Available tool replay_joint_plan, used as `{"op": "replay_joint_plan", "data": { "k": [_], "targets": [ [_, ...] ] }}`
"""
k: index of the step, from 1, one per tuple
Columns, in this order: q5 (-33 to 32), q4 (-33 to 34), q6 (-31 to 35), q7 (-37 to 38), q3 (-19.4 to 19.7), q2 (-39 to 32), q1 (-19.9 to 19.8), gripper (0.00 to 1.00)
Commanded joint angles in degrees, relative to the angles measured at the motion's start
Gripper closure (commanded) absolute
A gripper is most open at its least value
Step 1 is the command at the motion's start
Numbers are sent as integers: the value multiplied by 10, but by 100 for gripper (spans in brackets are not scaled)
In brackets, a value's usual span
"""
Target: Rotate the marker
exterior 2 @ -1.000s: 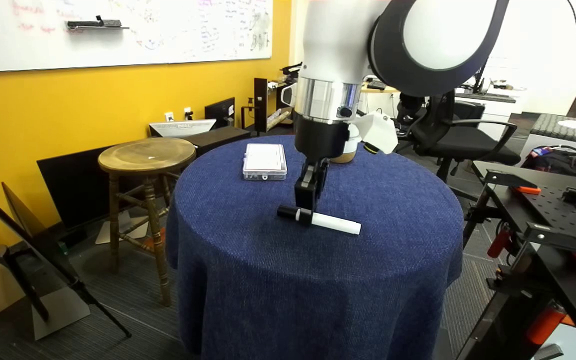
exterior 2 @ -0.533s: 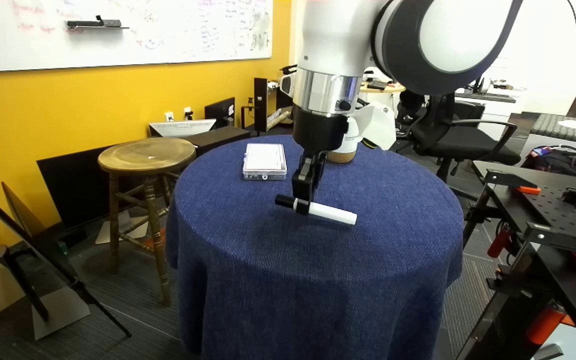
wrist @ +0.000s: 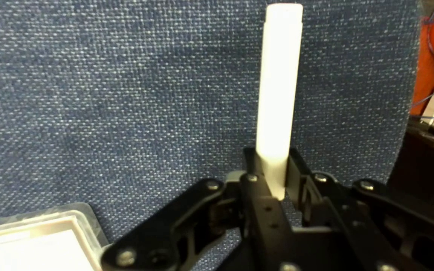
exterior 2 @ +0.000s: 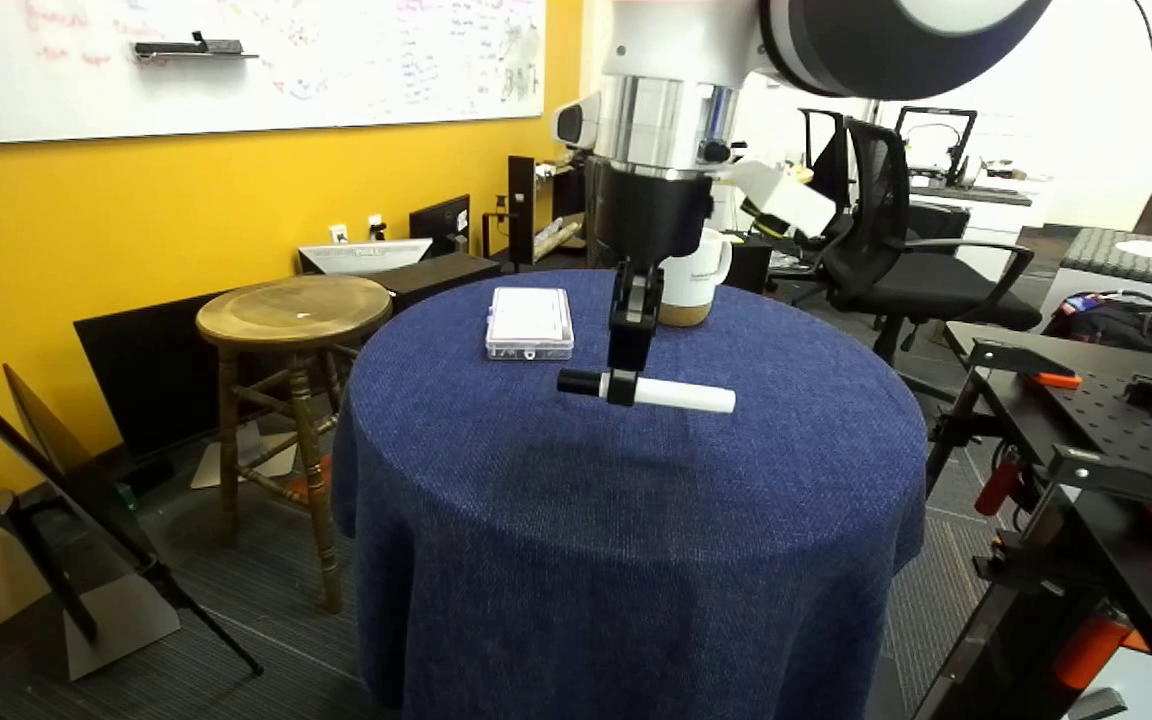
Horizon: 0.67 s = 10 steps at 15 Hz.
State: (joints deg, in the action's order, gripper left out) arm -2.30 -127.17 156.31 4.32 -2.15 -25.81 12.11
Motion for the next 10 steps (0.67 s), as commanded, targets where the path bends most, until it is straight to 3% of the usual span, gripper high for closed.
{"op": "replay_joint_plan", "data": {
  "k": [1,6,10],
  "targets": [
    [-2,-9,-92,-78,-33,44,-43,95],
    [-64,21,-211,-160,-24,53,-49,95],
    [-142,39,-234,-200,-23,45,-48,95]
  ]
}}
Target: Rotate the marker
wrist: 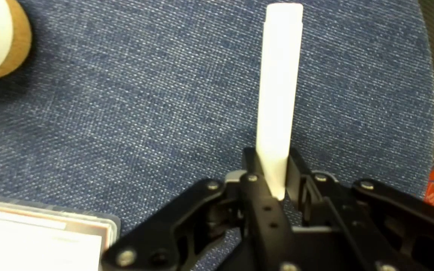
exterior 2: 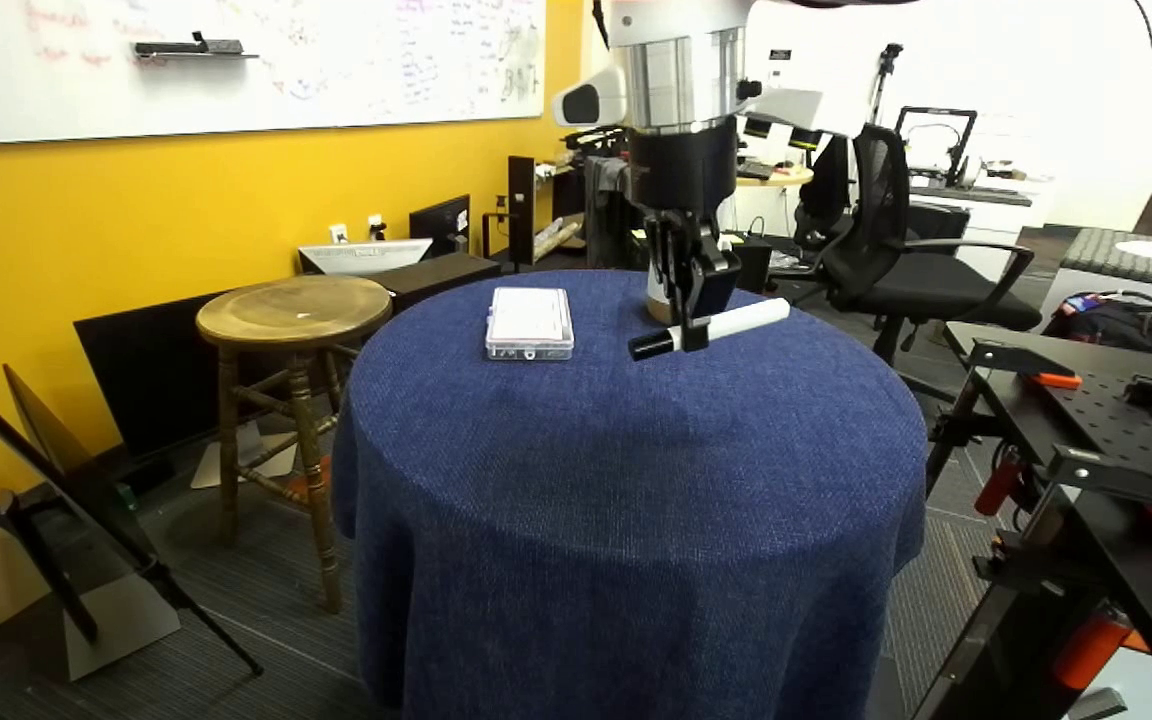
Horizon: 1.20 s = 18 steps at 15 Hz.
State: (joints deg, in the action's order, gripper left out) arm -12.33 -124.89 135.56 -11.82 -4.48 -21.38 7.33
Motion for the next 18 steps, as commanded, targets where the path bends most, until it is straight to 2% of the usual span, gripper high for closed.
{"op": "replay_joint_plan", "data": {
  "k": [1,4,8,12,18],
  "targets": [
    [-57,18,-20,-56,-2,-1,-2,95],
    [-76,17,13,-124,-13,-7,-14,95],
    [-47,16,56,-265,-44,-17,-47,95],
    [-20,23,69,-396,-66,-32,-73,95],
    [-8,44,69,-515,-75,-55,-73,95]
  ]
}}
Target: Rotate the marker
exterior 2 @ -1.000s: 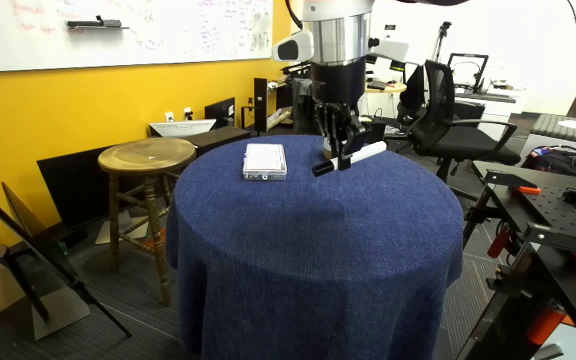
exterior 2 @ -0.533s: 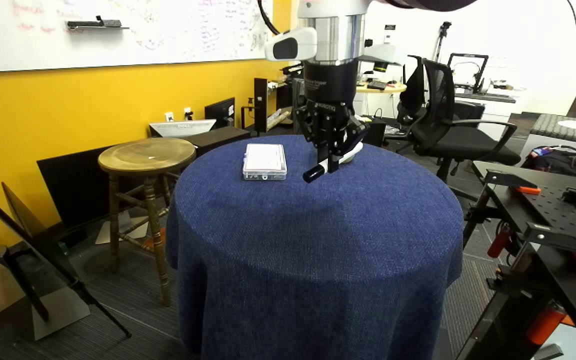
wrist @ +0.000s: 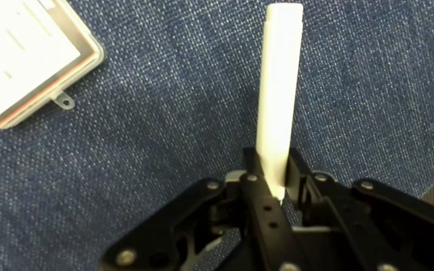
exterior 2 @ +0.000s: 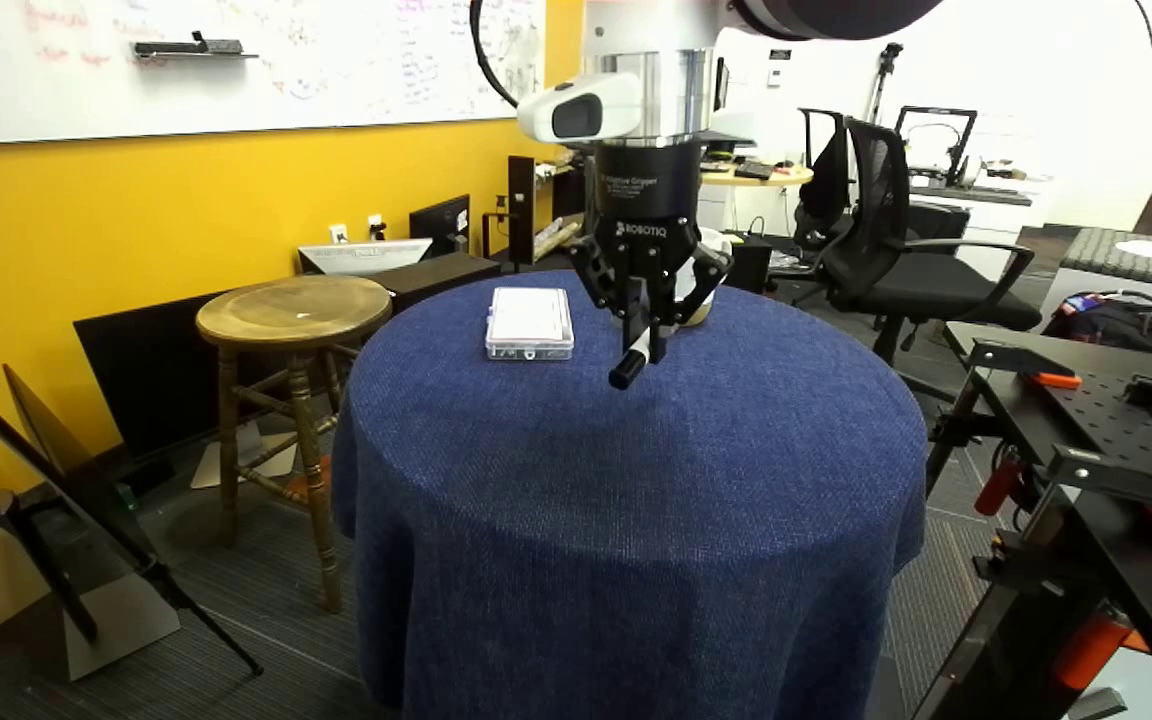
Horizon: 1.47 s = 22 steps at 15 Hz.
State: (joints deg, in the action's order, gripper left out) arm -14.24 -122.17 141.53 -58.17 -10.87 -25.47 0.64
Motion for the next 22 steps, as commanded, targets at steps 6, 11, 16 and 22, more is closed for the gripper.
{"op": "replay_joint_plan", "data": {
  "k": [6,11,16,22],
  "targets": [
    [22,33,7,-113,-20,-31,-5,95],
    [35,45,-1,-147,-24,-40,-4,54],
    [43,48,-3,-157,-24,-43,-3,24],
    [76,33,7,-141,-31,-31,-6,0]
  ]
}}
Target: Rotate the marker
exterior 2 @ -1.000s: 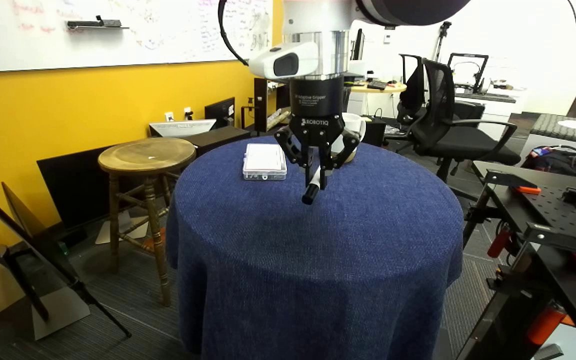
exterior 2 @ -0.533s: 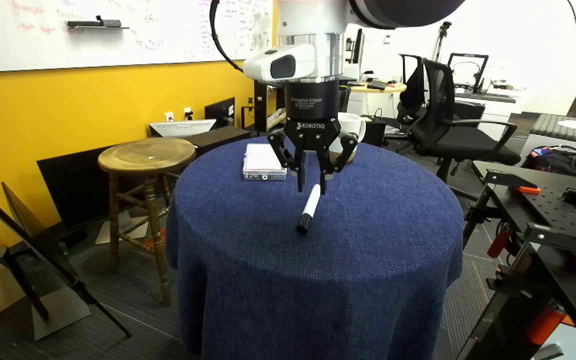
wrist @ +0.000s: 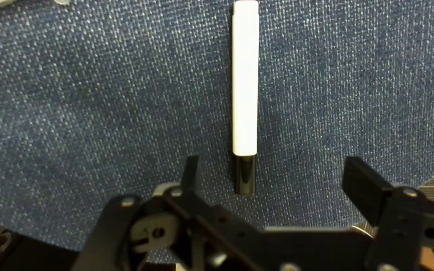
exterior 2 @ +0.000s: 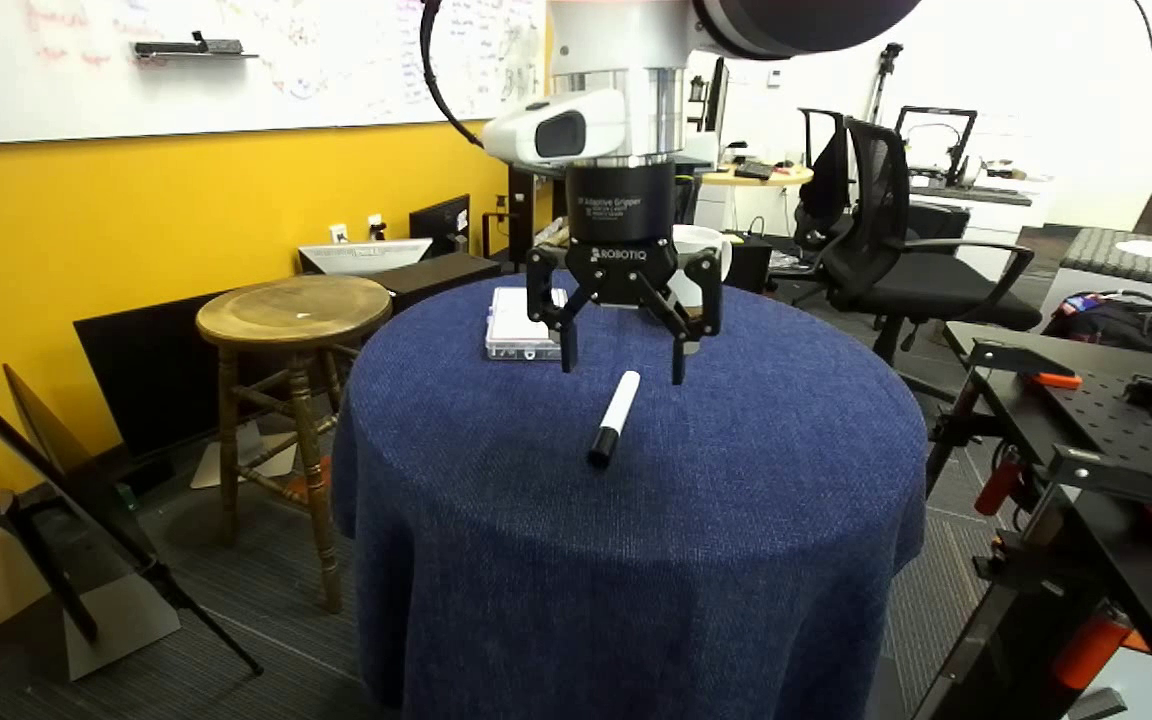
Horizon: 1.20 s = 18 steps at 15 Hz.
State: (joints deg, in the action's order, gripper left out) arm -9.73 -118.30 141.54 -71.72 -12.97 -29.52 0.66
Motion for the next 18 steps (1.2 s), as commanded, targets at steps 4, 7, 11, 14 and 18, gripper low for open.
{"op": "replay_joint_plan", "data": {
  "k": [4,7,11,14,18],
  "targets": [
    [119,-24,14,49,-20,32,-11,0],
    [174,-38,16,96,-20,53,-11,0],
    [225,-67,59,167,-17,81,-9,0],
    [254,-90,108,221,-18,97,-9,0],
    [256,-117,192,320,-12,109,-2,0]
  ]
}}
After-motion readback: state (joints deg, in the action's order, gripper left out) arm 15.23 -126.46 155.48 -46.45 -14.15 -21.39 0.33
